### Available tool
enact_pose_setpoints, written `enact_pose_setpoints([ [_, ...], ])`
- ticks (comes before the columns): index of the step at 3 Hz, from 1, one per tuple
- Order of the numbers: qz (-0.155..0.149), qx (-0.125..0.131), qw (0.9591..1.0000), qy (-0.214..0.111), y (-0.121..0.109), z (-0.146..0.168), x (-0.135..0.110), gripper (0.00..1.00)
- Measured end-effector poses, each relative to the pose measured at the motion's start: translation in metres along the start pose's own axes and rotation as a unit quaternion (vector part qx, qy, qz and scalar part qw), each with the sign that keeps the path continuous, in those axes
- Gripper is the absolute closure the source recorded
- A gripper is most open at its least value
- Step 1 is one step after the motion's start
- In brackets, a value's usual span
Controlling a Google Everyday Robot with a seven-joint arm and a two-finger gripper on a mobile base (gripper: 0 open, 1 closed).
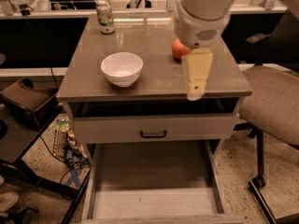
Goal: Move white bowl near 7up can
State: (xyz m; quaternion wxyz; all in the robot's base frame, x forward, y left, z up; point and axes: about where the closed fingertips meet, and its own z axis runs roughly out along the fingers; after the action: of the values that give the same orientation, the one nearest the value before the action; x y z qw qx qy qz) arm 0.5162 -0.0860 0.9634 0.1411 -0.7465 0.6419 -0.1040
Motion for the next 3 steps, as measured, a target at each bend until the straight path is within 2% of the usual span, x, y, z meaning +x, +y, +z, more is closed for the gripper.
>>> enact_pose_setpoints([
  [1, -0.016, -0.018, 0.9996, -0.013, -0.004, 0.026, -0.024, 0.0],
  [2, -0.038, -0.041, 0.9981, -0.027, -0.004, 0.055, -0.053, 0.0],
  [3, -0.064, -0.054, 0.9954, -0.047, -0.008, 0.074, -0.084, 0.0],
])
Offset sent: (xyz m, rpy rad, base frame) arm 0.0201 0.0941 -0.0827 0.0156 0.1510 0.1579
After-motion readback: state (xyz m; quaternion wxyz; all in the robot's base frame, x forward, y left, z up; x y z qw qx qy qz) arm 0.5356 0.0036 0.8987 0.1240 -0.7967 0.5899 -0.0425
